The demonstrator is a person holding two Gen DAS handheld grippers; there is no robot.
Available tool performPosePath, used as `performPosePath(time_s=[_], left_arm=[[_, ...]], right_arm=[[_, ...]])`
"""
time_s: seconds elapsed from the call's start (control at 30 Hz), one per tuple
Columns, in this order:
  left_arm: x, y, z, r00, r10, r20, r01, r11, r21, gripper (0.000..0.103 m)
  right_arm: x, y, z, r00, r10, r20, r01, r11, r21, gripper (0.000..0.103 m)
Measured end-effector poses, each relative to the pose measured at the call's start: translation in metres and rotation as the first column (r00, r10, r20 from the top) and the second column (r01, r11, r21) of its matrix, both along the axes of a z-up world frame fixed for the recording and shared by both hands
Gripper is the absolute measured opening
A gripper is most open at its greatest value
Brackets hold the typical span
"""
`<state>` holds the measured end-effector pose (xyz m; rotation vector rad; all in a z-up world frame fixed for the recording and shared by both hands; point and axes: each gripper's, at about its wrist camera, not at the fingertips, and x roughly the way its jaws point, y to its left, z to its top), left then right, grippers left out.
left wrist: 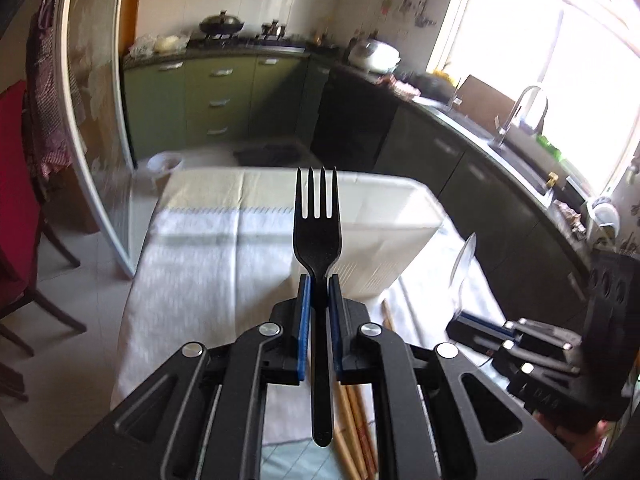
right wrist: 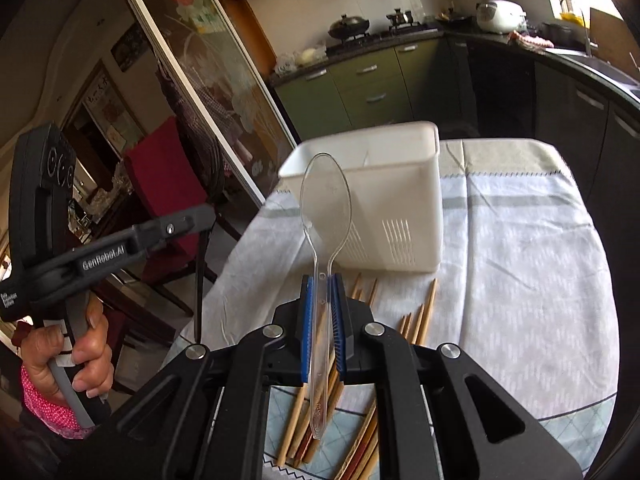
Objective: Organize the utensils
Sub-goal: 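Lift the fork with the left tool while the right tool lifts the spoon, dropping both into the caddy, then grasp a wooden chopstick with the left tool while the right tool returns to the chopsticks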
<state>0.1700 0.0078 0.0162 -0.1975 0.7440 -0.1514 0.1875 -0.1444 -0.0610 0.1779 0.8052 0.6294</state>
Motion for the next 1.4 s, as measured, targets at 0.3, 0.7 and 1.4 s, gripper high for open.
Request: performPosePath(time_s=[0.3, 0.7, 1.4], left_arm=[[0.071, -0.026, 0.035, 0.938, 0.075, 0.339, -0.06, 0.997, -0.056, 0.009], [0.094, -0.056, -0.01, 0.909, 0.078, 0.41, -0.132, 0.985, 0.106, 0.009], [0.056, 0.001, -0.018, 0.945, 0.108, 0.308, -0.124, 0.992, 0.033, 0.028]], right_arm=[[0.002, -0.013, 0.025, 0.993, -0.053, 0.103, 0.05, 0.998, 0.028, 0.01], [0.009, -0.05, 0.042, 0.983, -0.113, 0.147, 0.106, 0.993, 0.054, 0.01], [0.112, 0.002, 0.077, 0.866, -0.284, 0.412, 0.303, 0.953, 0.021, 0.01]])
